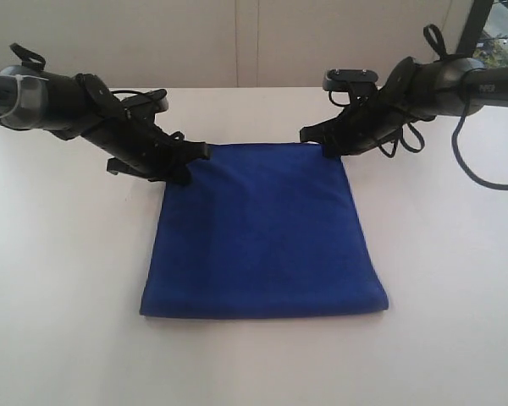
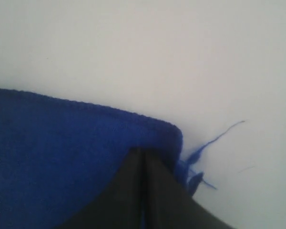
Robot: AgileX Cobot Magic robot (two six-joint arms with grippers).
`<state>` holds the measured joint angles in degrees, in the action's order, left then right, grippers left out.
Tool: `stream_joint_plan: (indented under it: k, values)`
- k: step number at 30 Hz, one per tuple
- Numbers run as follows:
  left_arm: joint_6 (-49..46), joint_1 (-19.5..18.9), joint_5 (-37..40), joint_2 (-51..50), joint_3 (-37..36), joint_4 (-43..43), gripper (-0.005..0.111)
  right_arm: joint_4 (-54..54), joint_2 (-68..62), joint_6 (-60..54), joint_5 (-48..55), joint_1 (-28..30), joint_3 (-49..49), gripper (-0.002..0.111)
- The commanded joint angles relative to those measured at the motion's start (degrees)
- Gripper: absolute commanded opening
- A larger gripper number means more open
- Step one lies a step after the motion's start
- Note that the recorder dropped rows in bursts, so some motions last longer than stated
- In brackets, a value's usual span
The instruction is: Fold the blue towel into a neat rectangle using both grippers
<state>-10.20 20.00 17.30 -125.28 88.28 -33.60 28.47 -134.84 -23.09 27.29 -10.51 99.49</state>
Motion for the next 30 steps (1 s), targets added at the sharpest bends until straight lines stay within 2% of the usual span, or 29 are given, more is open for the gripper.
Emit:
stream_joint_plan:
  k: [1, 11, 20, 24, 30]
  values:
    - [-0.53, 0.08, 2.70, -2.05, -0.26, -0.57, 0.000, -2.71, -0.56, 0.46, -1.04, 0.31, 0.39, 0.000]
    - [-0.53, 0.08, 2.73, -2.17, -0.26, -0.44, 0.000, -12.73, -0.56, 8.18, -0.65, 0.31, 0.39, 0.000]
    - [-0.53, 0.08, 1.79, -2.06, -0.22, -0.44, 0.000, -11.19, 2.62, 8.33, -0.93, 0.31, 0.39, 0.000]
    - [-0.53, 0.08, 1.67, -1.44, -0.22, -0.44, 0.000, -11.19, 7.11, 8.33, 3.05, 0.31, 0.39, 0.000]
    - [-0.53, 0.08, 3.56, 4.57, -0.22, 0.91, 0.000, -11.19, 11.61, 8.44, 13.05, 0.31, 0.39, 0.000]
